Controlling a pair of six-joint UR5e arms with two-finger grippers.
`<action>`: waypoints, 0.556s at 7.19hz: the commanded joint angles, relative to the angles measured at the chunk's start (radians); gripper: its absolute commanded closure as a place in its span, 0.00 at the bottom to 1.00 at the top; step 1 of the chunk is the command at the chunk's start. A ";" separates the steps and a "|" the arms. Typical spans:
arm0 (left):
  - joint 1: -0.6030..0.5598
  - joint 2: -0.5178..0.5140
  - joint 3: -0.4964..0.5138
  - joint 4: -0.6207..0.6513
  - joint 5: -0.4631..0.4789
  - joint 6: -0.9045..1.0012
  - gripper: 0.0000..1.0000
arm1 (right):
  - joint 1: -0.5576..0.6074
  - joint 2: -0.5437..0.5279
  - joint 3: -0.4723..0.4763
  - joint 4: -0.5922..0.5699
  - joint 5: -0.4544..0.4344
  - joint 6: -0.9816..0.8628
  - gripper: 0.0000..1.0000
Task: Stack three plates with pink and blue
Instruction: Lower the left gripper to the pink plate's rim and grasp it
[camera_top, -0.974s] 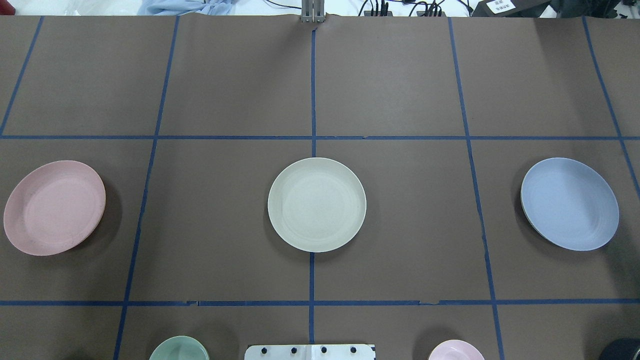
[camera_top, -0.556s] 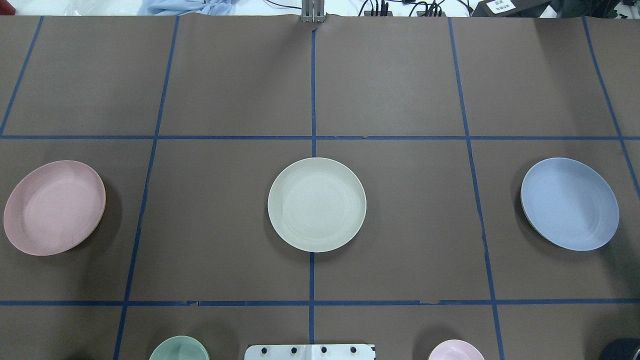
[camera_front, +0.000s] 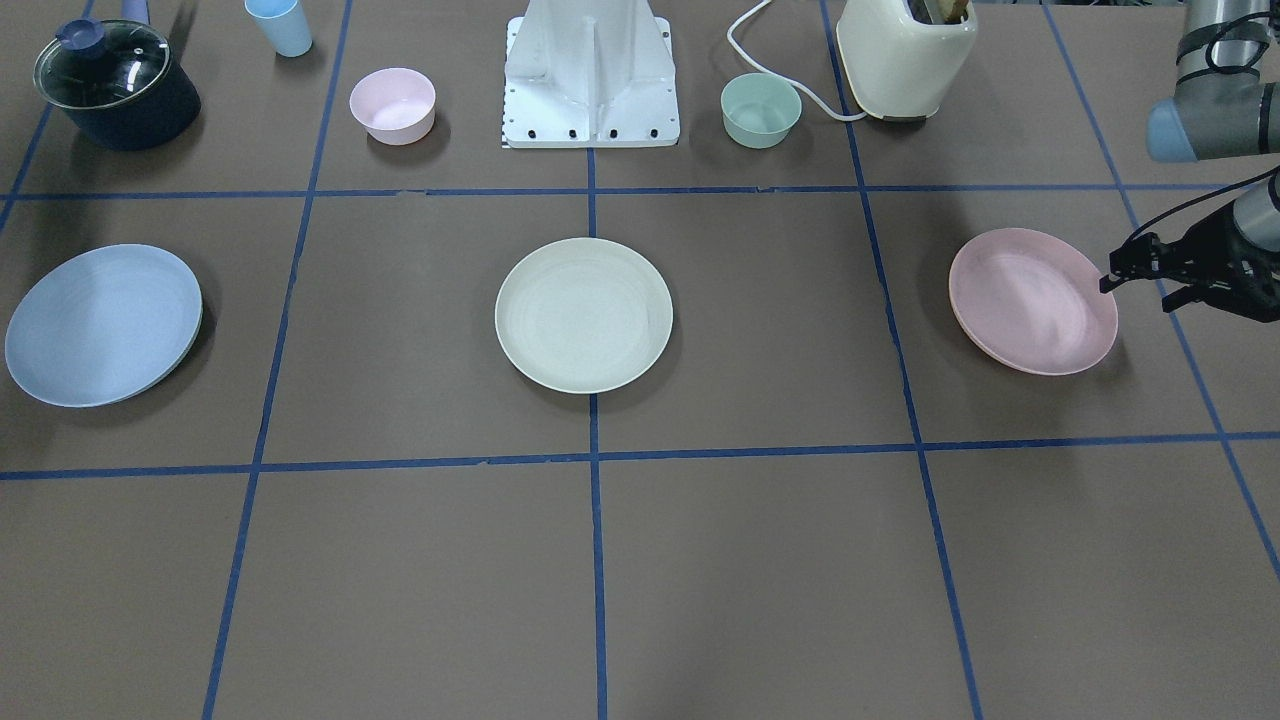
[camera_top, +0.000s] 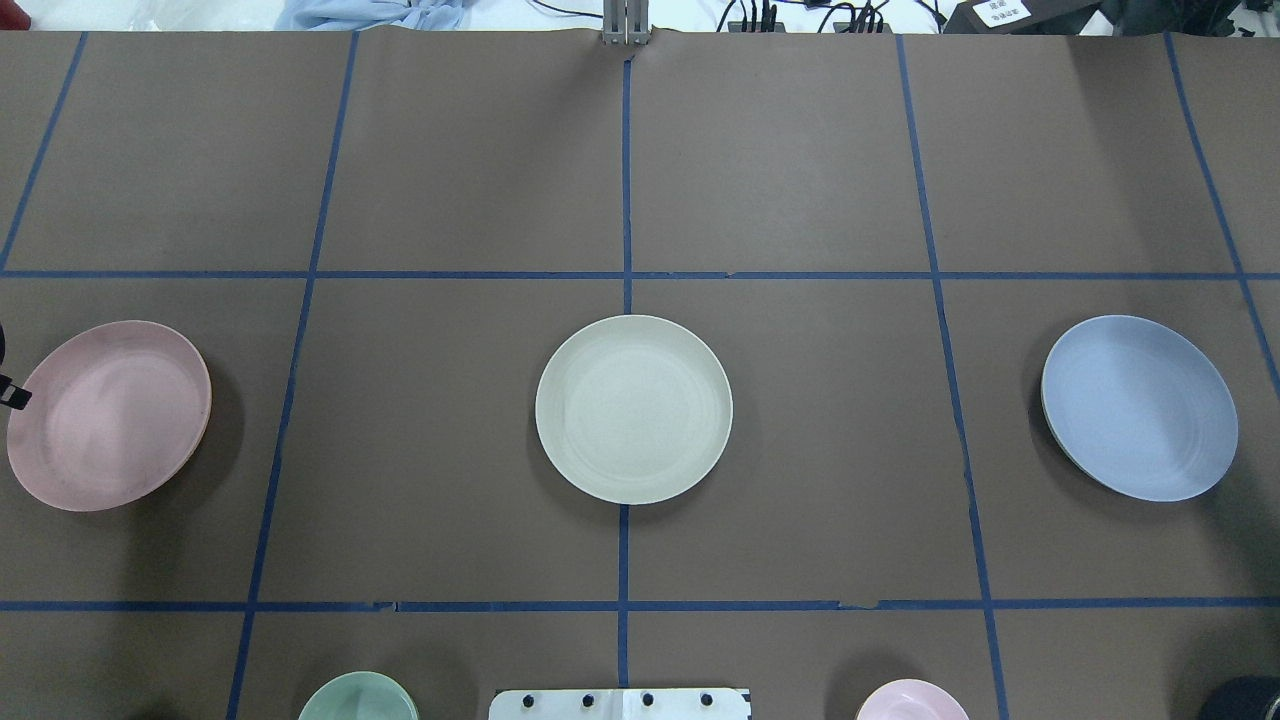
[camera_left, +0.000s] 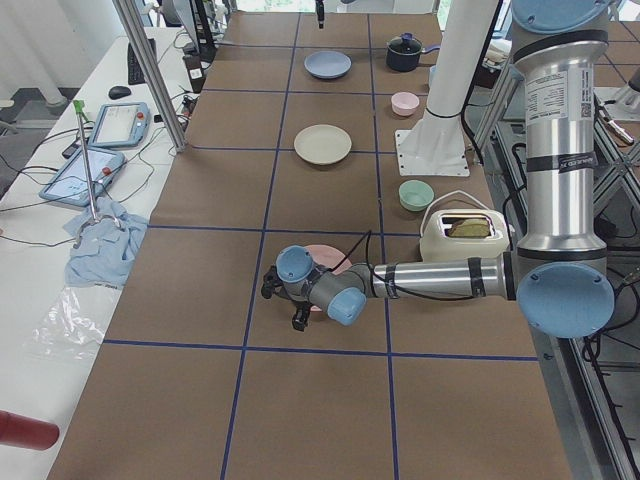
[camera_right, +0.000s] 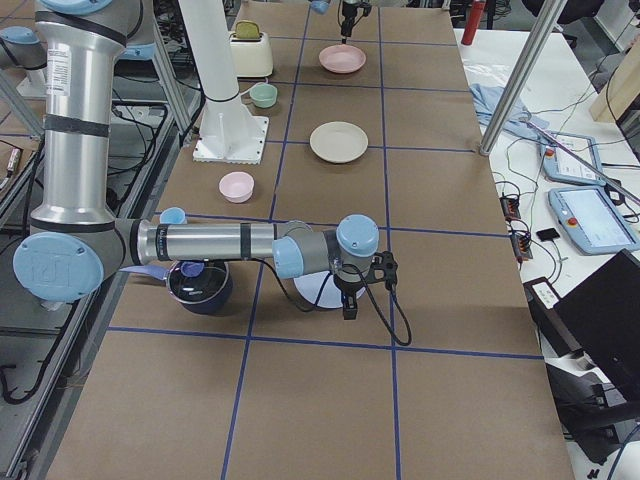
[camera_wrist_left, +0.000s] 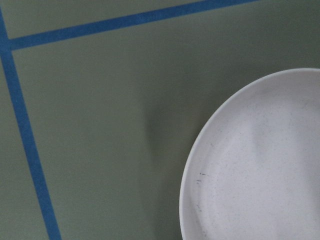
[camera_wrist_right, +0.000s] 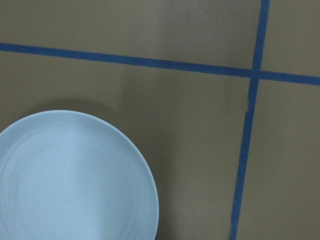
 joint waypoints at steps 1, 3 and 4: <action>0.021 -0.021 0.033 -0.011 -0.001 -0.001 0.06 | -0.002 0.002 -0.002 0.000 0.000 0.000 0.00; 0.029 -0.030 0.039 -0.008 -0.001 -0.001 0.20 | -0.002 0.002 -0.003 0.000 0.001 0.000 0.00; 0.034 -0.030 0.045 -0.008 -0.001 -0.001 0.37 | -0.003 0.002 -0.003 -0.002 0.001 0.000 0.00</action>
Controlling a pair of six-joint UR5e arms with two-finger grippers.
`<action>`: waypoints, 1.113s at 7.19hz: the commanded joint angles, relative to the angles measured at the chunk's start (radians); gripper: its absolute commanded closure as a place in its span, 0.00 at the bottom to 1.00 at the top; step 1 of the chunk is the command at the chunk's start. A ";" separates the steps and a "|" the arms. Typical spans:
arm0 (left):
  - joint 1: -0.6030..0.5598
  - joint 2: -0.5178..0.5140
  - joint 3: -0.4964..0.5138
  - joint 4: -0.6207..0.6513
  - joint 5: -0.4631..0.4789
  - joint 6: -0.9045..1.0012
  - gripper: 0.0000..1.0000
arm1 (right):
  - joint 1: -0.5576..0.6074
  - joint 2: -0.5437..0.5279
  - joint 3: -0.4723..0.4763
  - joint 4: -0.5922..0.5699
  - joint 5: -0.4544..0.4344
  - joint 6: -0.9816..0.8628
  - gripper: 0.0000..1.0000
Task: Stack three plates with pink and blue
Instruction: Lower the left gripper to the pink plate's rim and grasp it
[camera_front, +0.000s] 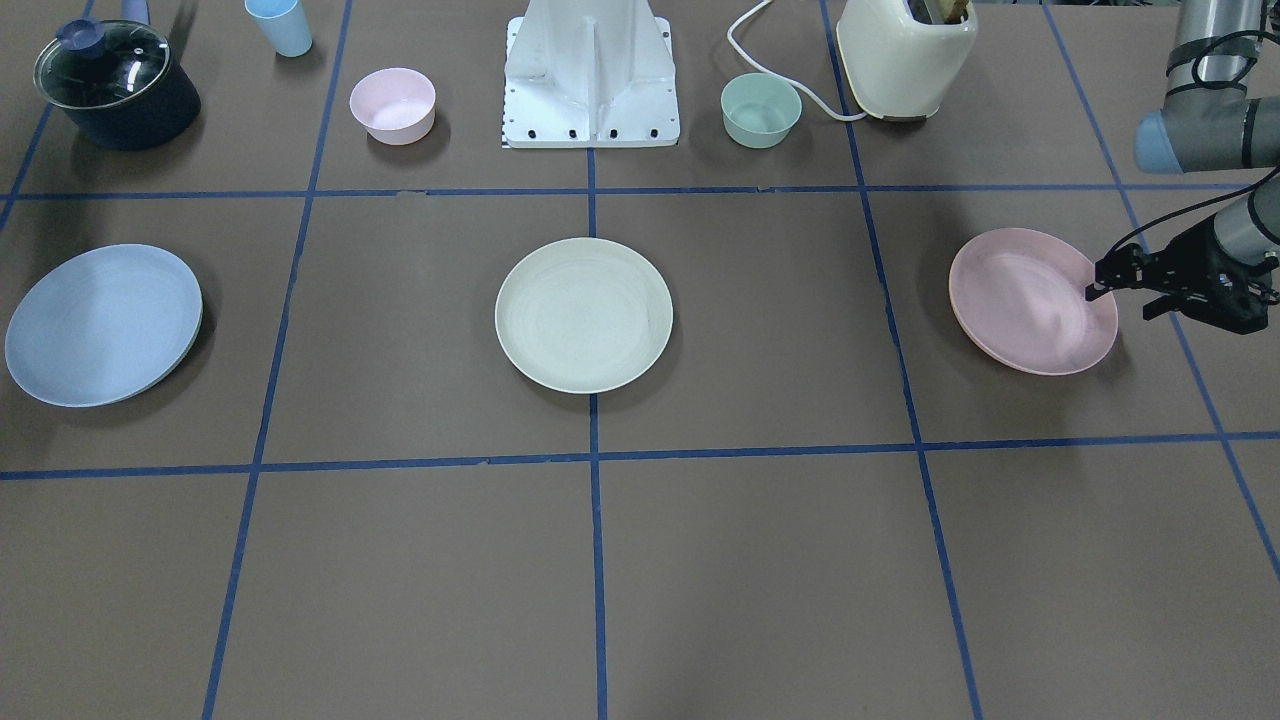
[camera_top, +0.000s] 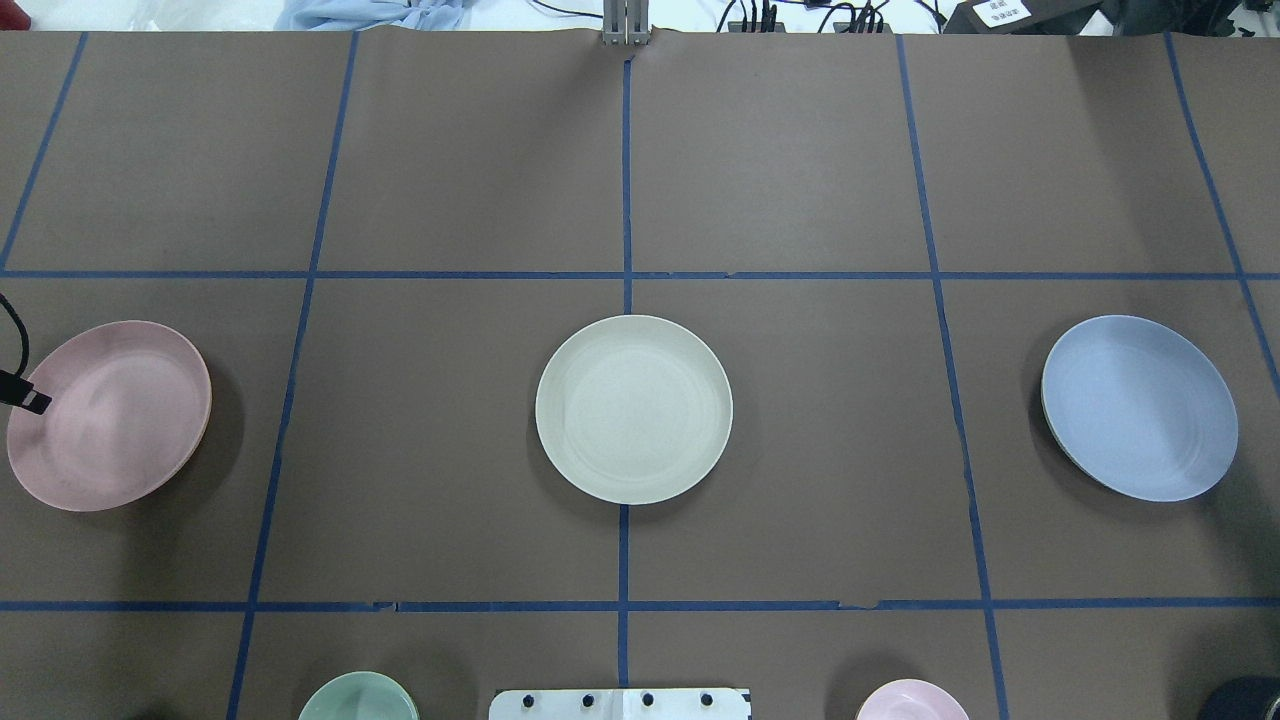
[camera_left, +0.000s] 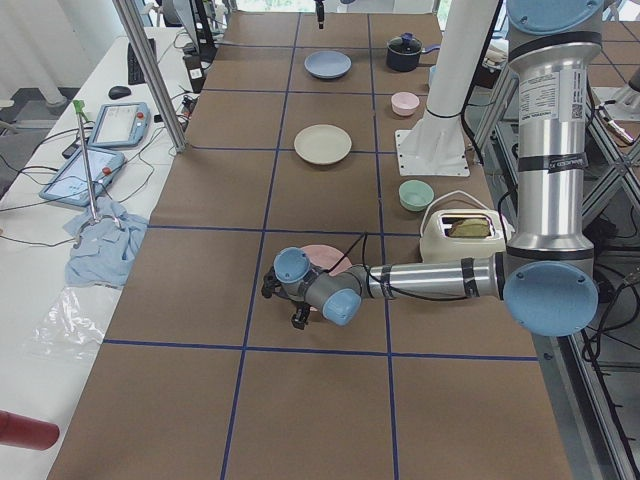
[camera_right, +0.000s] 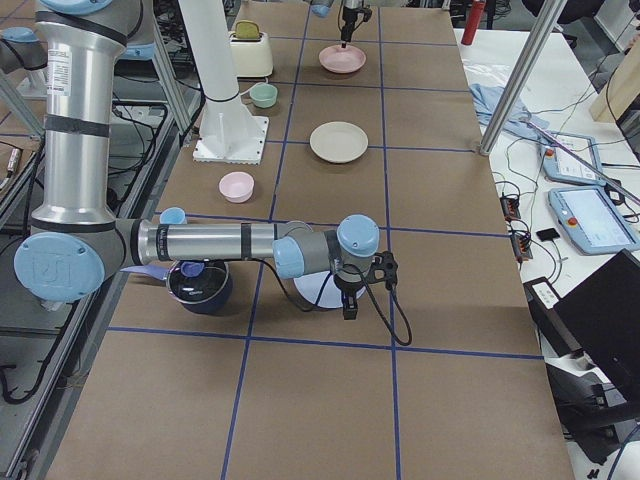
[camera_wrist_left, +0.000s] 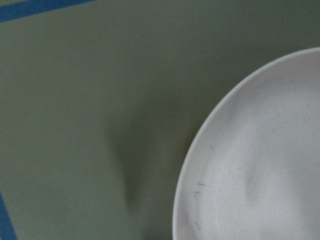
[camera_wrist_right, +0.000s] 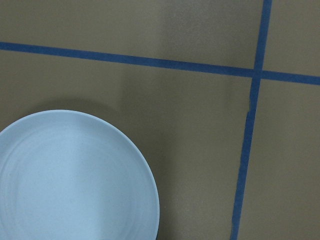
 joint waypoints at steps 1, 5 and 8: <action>0.015 -0.003 0.009 0.001 0.000 -0.003 0.61 | -0.001 0.000 -0.002 0.000 0.001 0.000 0.00; 0.017 -0.008 -0.003 -0.001 -0.006 -0.145 1.00 | -0.003 0.000 -0.002 0.000 0.004 0.002 0.00; 0.017 -0.076 -0.143 0.010 -0.133 -0.472 1.00 | -0.041 0.015 -0.007 -0.001 0.004 0.038 0.00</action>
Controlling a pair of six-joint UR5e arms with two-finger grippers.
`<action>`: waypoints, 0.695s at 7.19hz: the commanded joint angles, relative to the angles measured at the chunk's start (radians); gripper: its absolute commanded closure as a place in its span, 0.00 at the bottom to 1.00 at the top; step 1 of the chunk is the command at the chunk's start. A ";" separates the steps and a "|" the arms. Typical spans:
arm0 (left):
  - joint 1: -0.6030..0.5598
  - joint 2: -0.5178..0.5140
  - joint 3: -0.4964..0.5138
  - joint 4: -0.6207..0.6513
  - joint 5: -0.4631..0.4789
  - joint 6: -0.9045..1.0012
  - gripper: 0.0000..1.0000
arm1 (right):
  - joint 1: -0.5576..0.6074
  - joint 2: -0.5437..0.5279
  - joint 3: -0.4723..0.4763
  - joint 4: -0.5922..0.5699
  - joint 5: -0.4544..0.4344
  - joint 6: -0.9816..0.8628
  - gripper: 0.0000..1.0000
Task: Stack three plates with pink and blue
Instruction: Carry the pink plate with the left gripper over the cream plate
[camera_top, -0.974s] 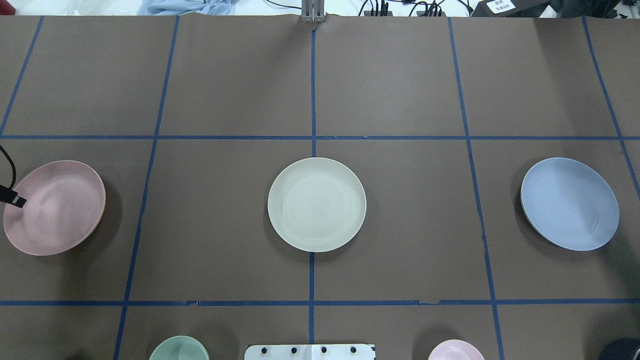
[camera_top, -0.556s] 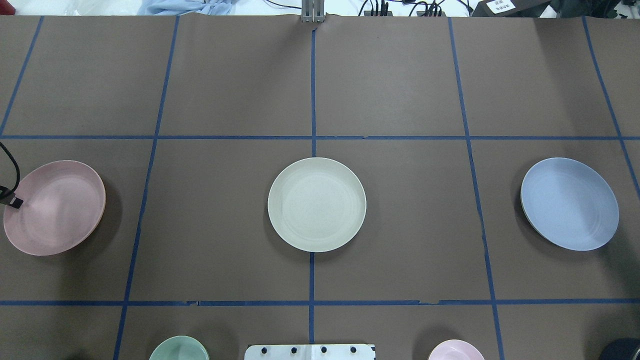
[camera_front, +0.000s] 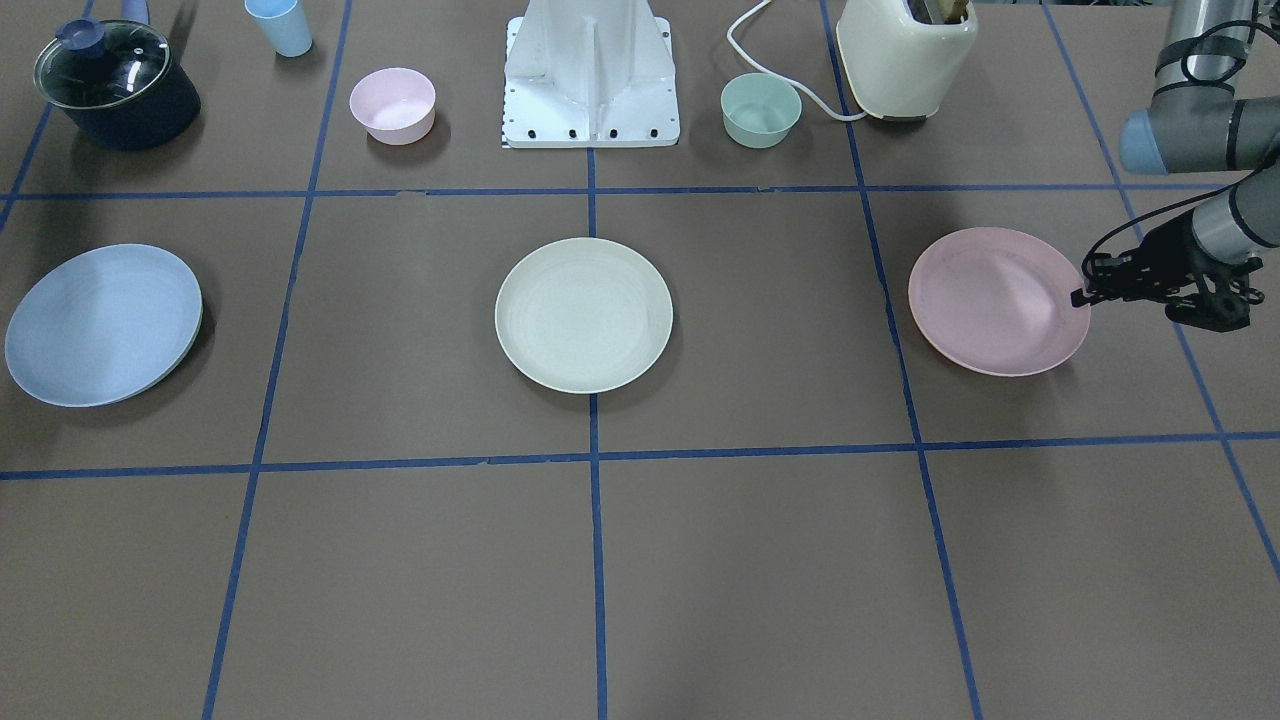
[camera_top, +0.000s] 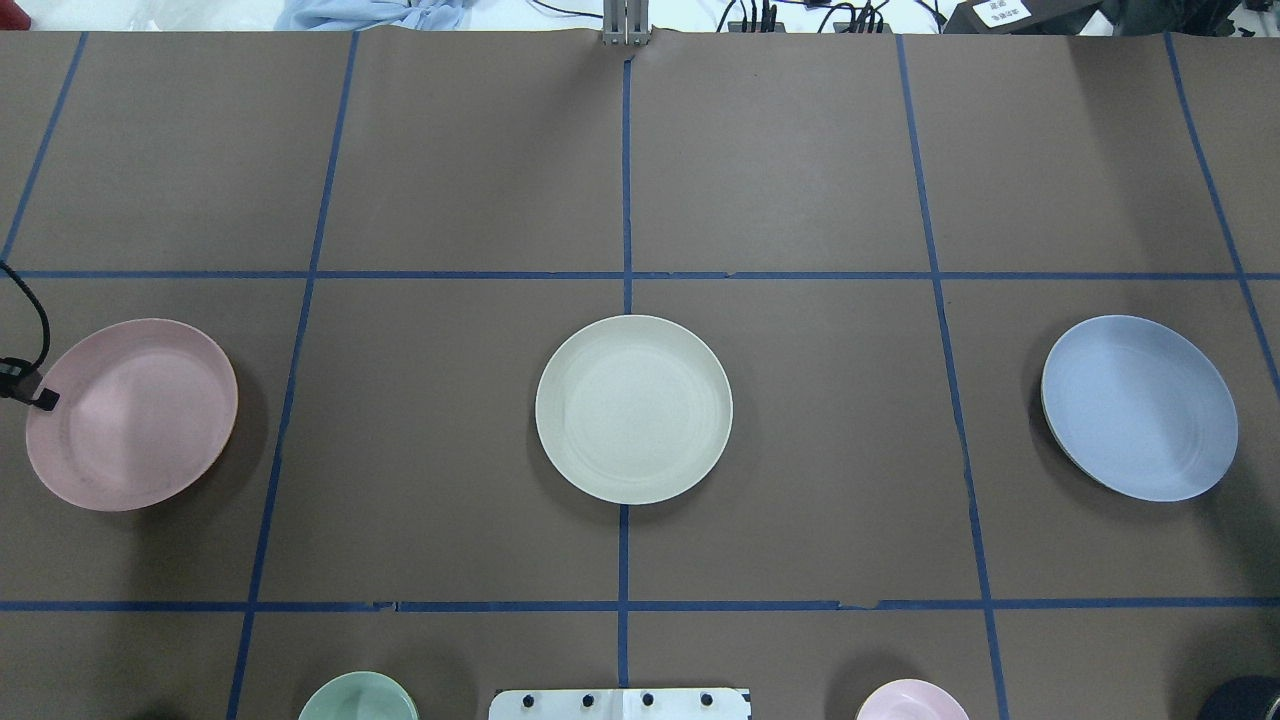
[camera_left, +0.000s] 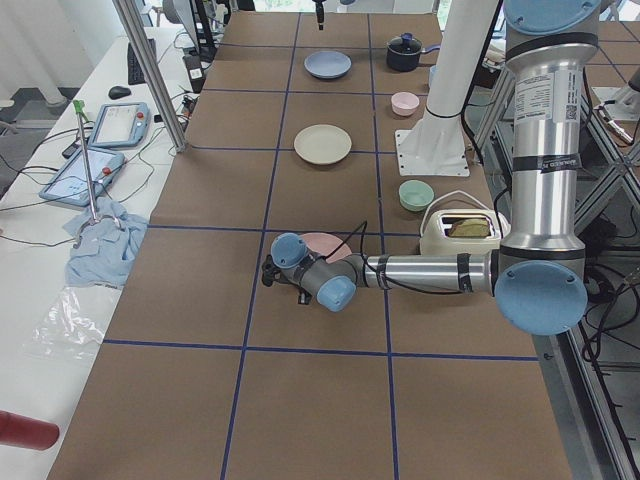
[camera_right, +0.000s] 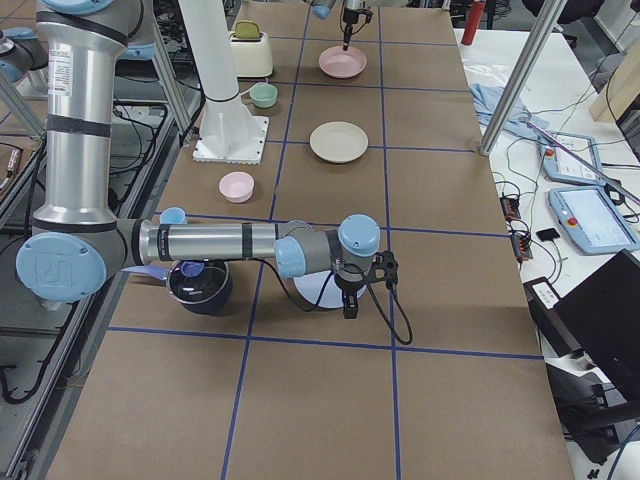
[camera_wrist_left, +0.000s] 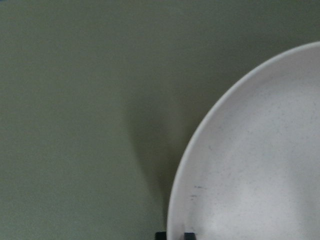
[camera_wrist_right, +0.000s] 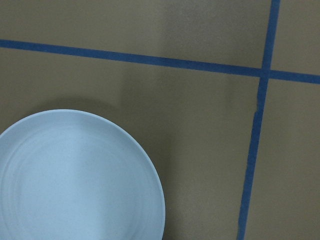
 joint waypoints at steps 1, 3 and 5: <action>0.000 -0.084 -0.086 0.004 -0.034 -0.271 1.00 | -0.047 0.018 -0.002 0.001 0.000 0.070 0.00; 0.113 -0.172 -0.167 -0.003 -0.027 -0.522 1.00 | -0.078 0.021 -0.003 0.001 0.003 0.080 0.00; 0.254 -0.358 -0.175 0.002 0.043 -0.778 1.00 | -0.110 0.023 -0.023 0.051 0.000 0.104 0.00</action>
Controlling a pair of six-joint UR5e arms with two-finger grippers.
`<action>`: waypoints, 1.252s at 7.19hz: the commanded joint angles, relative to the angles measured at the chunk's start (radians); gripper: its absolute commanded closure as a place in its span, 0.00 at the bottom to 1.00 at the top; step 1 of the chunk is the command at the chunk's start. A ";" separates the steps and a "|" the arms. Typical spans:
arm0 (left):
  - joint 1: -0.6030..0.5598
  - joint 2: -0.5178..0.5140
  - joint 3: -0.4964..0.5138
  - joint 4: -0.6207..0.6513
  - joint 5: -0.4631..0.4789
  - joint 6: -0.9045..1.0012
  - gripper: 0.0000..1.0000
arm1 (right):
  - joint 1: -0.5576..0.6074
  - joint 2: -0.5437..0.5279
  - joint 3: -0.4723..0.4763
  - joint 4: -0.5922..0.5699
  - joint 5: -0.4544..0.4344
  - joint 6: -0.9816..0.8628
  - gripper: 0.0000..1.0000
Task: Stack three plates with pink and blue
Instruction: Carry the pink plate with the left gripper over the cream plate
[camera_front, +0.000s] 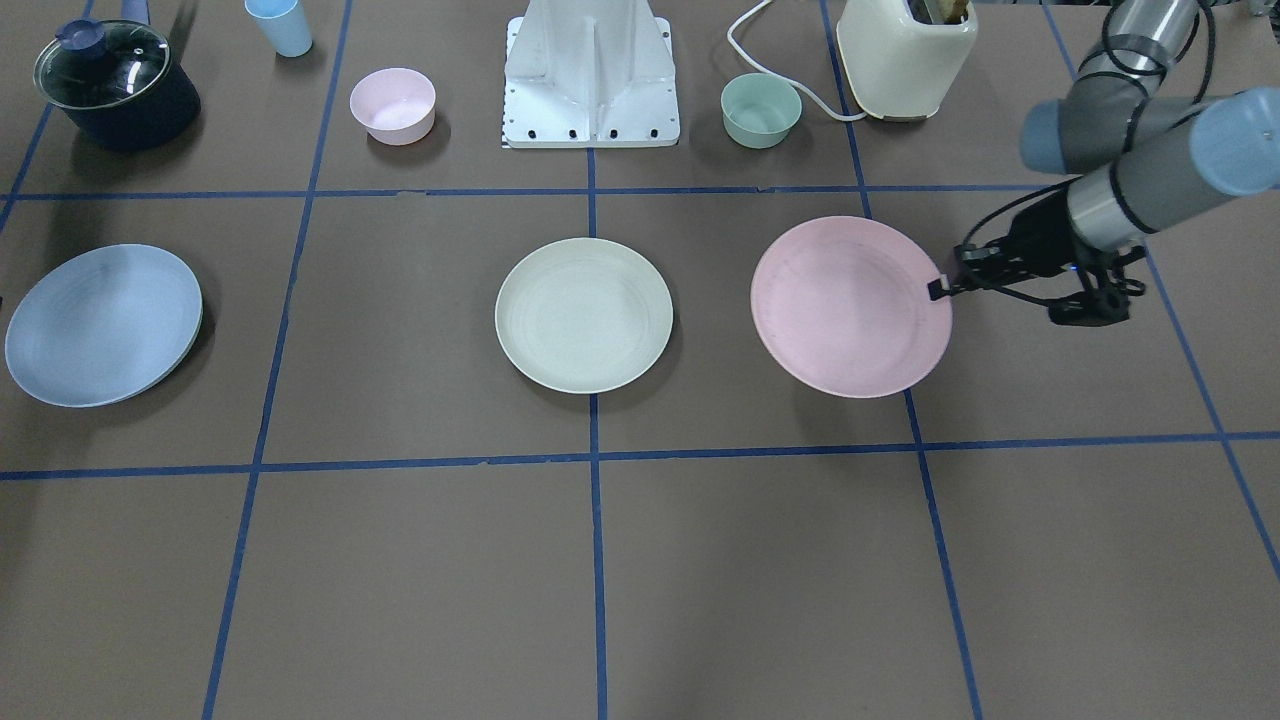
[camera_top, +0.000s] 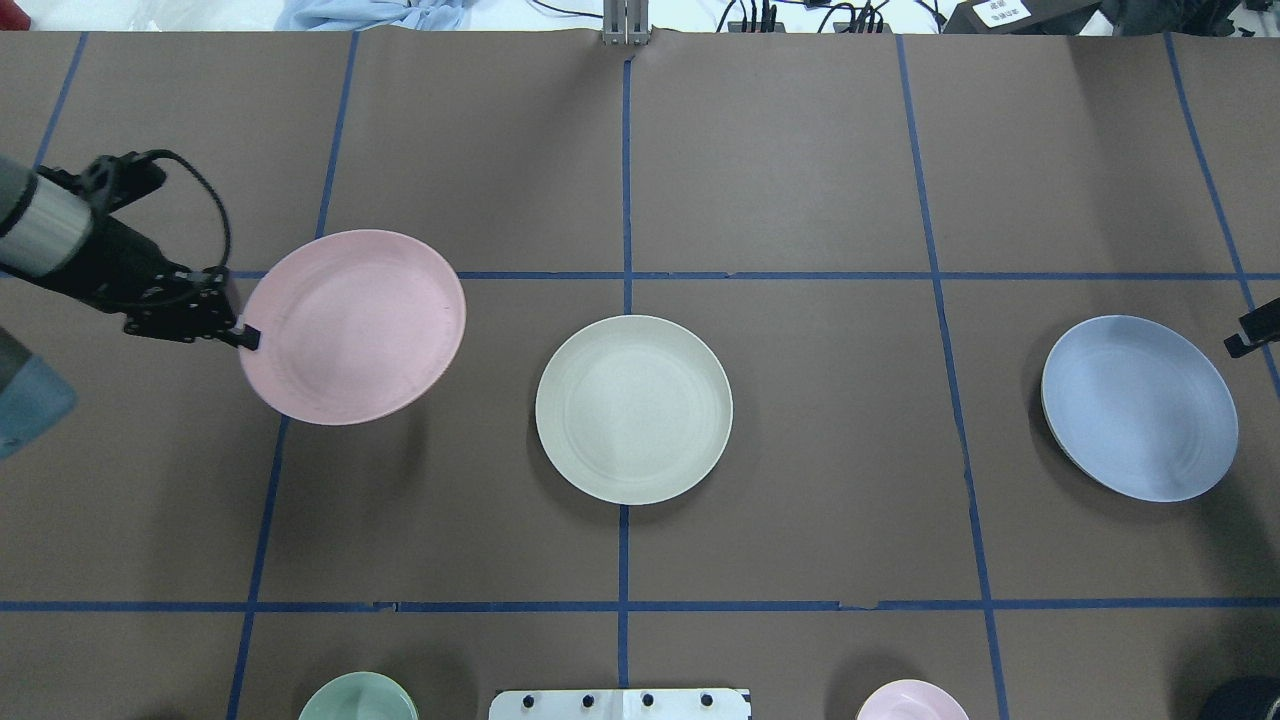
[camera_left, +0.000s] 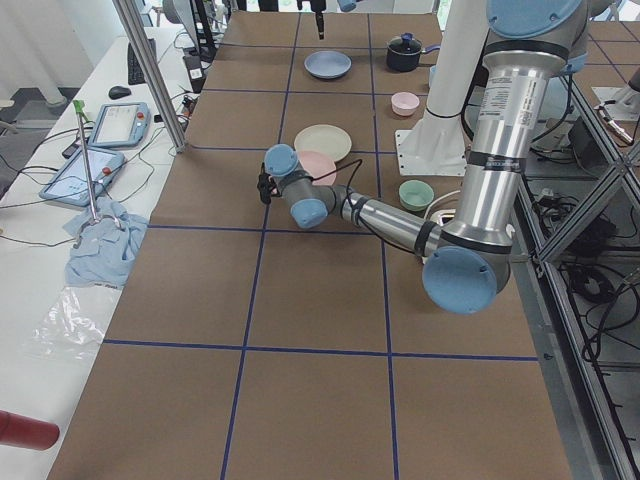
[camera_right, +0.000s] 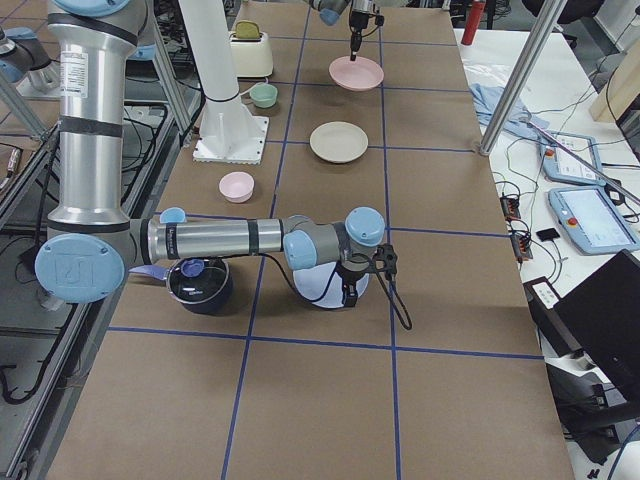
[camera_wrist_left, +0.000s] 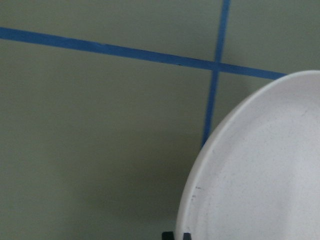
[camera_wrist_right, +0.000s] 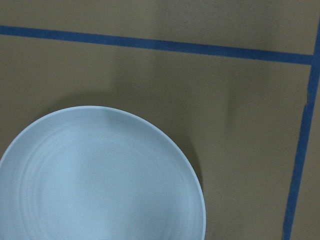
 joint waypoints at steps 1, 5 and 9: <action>0.171 -0.155 0.003 0.005 0.137 -0.185 1.00 | -0.022 0.001 -0.055 0.089 -0.004 0.018 0.00; 0.316 -0.258 0.061 0.013 0.329 -0.186 1.00 | -0.027 0.001 -0.097 0.163 0.001 0.056 0.00; 0.342 -0.296 0.088 0.013 0.382 -0.186 1.00 | -0.033 0.001 -0.095 0.162 0.004 0.058 0.00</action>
